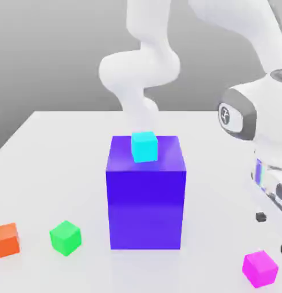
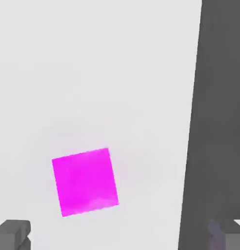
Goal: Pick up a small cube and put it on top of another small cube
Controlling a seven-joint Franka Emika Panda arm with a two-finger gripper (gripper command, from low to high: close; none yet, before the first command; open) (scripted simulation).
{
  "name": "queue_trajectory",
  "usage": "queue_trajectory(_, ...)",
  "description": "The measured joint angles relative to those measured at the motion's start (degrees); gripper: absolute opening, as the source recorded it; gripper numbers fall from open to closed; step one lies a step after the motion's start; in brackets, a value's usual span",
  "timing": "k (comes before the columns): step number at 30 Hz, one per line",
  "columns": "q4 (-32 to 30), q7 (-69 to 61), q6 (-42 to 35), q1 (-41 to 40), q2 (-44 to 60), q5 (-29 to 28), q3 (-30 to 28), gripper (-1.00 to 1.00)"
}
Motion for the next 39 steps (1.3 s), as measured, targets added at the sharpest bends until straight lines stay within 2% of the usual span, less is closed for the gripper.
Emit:
queue_trajectory(4, 1.4, -1.4, 5.8, 0.1, 8.1, -0.7, 0.4, 0.0)
queue_trajectory(5, 1.7, -1.5, 7.2, 0.0, 9.9, -0.6, 0.6, -1.0)
queue_trajectory(12, 1.8, -1.5, 7.3, 0.0, 10.1, -0.7, 0.7, -1.0)
queue_trajectory(18, 0.2, -0.2, 1.0, -0.3, 0.8, -0.2, -0.5, -1.0)
queue_trajectory(22, -0.7, 5.4, 1.4, -2.9, -4.0, 0.5, -5.3, -1.0)
queue_trajectory(28, -5.2, 17.8, 1.5, -8.3, -11.5, -3.6, -15.1, -1.0)
queue_trajectory(34, -10.6, 29.9, 1.7, -19.5, -18.4, -7.6, -21.3, -1.0)
queue_trajectory(39, -15.2, 37.8, 2.2, -27.6, -23.0, -7.8, -24.8, -1.0)
